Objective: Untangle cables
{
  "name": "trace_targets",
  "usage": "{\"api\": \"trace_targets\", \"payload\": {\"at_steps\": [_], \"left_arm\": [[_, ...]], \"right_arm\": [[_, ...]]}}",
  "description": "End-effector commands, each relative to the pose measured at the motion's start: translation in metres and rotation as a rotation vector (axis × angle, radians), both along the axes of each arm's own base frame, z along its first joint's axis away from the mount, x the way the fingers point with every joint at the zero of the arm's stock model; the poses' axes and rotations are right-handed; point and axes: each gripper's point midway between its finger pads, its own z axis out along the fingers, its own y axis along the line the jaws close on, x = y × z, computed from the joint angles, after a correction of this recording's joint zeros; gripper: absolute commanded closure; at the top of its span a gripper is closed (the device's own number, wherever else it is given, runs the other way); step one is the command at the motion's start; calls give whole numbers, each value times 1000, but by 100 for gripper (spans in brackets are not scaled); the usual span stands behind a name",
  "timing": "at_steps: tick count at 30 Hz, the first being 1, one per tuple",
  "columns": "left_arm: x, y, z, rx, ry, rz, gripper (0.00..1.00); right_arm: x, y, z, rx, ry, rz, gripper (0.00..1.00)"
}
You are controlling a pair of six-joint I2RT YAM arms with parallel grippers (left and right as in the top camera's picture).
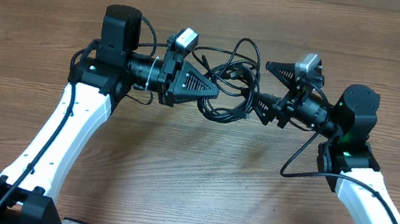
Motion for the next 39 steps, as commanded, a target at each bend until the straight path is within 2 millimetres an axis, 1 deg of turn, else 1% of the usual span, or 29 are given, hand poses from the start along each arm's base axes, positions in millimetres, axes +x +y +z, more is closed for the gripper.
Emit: {"api": "trace_targets", "payload": {"at_steps": [1, 9, 13, 17, 20, 24, 26, 27, 28, 30, 31, 35, 39], "left_arm": [[-11, -2, 12, -35, -11, -58, 96], [-15, -5, 12, -38, -11, -72, 96], [-16, -5, 13, -42, -10, -79, 96], [-16, -5, 13, -42, -11, -78, 96], [-15, -5, 13, -42, -11, -78, 96], [-15, -5, 13, -41, -12, -78, 96], [-15, -5, 13, -41, -12, -77, 96], [-15, -5, 13, -39, -12, -75, 96], [-15, -5, 13, -39, -12, -74, 96], [-14, -5, 12, -36, -14, -70, 96], [-14, -5, 12, -35, -14, -69, 96], [-13, -5, 11, -32, -14, -63, 96], [-12, -5, 12, -32, -22, -62, 96]], "right_arm": [[-3, 5, 0, -48, -109, 64, 21], [0, 6, 4, -54, -164, 63, 22], [1, 6, 8, -82, -253, 66, 29], [1, 6, 12, -81, -272, 65, 36], [1, 6, 14, -79, -287, 66, 48], [-8, 10, 22, -66, -334, 118, 56], [-9, 11, 22, -64, -337, 126, 63], [-9, 11, 21, -65, -332, 126, 70], [-9, 11, 21, -65, -329, 126, 76], [-9, 11, 19, -66, -315, 127, 94], [-9, 11, 18, -66, -309, 127, 96], [-9, 11, 7, -70, -239, 129, 96], [-9, 9, -12, -82, -124, 121, 96]]}}
